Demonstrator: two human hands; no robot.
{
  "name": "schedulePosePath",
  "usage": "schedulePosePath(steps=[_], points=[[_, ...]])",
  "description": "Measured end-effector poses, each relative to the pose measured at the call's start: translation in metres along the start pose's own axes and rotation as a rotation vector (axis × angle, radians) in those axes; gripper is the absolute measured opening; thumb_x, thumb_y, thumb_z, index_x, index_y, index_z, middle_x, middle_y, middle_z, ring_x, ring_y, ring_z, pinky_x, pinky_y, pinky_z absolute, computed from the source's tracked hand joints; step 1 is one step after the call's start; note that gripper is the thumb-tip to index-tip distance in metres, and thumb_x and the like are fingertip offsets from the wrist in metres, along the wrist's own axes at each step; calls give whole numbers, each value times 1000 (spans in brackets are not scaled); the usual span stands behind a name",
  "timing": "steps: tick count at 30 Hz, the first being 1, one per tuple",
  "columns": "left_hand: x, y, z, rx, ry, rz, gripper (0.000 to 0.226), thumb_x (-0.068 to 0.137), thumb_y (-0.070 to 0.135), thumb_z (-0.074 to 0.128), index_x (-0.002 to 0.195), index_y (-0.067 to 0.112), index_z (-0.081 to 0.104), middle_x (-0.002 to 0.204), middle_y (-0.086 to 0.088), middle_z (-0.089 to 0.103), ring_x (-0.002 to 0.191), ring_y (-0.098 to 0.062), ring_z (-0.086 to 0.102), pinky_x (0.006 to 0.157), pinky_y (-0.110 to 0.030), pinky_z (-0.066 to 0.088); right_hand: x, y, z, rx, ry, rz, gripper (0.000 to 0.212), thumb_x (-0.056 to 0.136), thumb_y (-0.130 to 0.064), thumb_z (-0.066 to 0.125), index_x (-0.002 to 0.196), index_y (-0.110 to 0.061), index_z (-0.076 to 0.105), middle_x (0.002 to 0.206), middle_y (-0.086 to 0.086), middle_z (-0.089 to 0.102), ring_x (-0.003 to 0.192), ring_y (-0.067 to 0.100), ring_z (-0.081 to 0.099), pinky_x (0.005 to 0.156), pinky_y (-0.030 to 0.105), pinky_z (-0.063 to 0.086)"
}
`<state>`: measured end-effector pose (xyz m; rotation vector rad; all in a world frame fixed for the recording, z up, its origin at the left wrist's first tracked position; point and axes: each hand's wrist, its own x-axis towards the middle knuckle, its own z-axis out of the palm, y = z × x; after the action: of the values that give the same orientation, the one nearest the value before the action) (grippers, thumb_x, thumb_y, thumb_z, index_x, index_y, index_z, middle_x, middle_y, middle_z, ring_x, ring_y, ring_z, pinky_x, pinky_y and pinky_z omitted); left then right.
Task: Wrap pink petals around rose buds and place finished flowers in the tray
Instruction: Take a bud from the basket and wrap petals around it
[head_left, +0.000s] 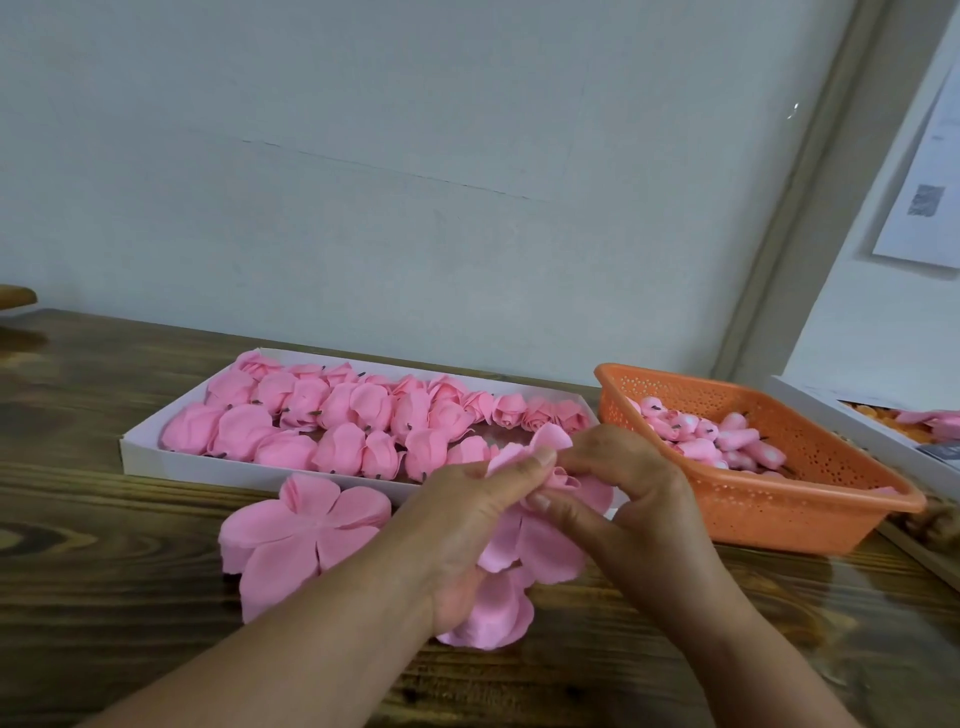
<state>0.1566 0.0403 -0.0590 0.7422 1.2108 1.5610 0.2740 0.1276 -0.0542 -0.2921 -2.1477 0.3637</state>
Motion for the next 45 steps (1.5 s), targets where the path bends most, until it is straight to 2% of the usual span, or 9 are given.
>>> schedulePosePath(steps=[5,11,14,22,29,32,34,39,45], points=[[4,-1,-3,0,161,-58,29,88,31,65,106,8,68,96,-16,74,93,-32,69,83,-44,57,0,-2,-1,-20,-33,10,22,70,-24,72,89,-12,75,85,-1,65,84,9,58,76,32,49],[5,0,-3,6,160,-99,28,91,31,62,108,8,67,97,-16,73,96,-34,68,89,-49,54,1,-1,-4,-36,-12,-14,7,73,-23,69,79,-21,71,81,-16,61,81,2,56,73,23,44],[5,1,-3,-65,141,-133,29,91,25,63,112,6,65,99,-18,73,99,-35,66,92,-51,52,0,0,-3,-82,-15,-3,14,71,-26,71,80,-15,73,80,-9,64,82,7,58,77,34,48],[4,5,-3,-313,74,-213,24,97,18,53,114,4,61,85,-17,73,65,-26,69,65,-38,55,-1,4,0,-284,0,-187,18,67,-20,75,80,-7,74,74,1,65,74,21,60,75,43,50],[3,5,-5,-244,53,-173,24,95,18,57,111,2,64,89,-16,74,71,-25,71,59,-32,56,-2,-3,-1,-99,11,-41,17,68,-23,77,83,-17,70,82,-10,62,82,4,54,77,28,47],[3,4,-5,-219,26,-160,25,93,19,59,110,3,66,96,-18,74,85,-29,71,69,-36,58,-2,-2,-3,78,25,150,46,67,-13,83,95,-38,57,80,-10,59,79,3,55,72,9,42],[3,3,-5,-202,8,-157,23,92,19,60,108,4,68,94,-16,74,83,-27,71,71,-36,57,0,-1,-6,183,5,246,54,66,-13,82,101,-43,54,84,-8,58,76,5,57,70,9,44],[4,3,-4,-200,1,-159,23,90,19,62,108,4,68,92,-15,75,74,-24,71,59,-31,57,3,-2,-9,266,-102,264,21,63,-33,76,83,-30,71,90,-11,67,87,-1,61,70,8,45],[5,5,-5,-264,-10,-196,29,94,28,56,107,4,66,87,-16,75,67,-24,72,58,-30,58,0,1,-10,404,-106,323,22,62,-29,75,82,-23,72,86,-5,72,77,8,67,62,19,53]])
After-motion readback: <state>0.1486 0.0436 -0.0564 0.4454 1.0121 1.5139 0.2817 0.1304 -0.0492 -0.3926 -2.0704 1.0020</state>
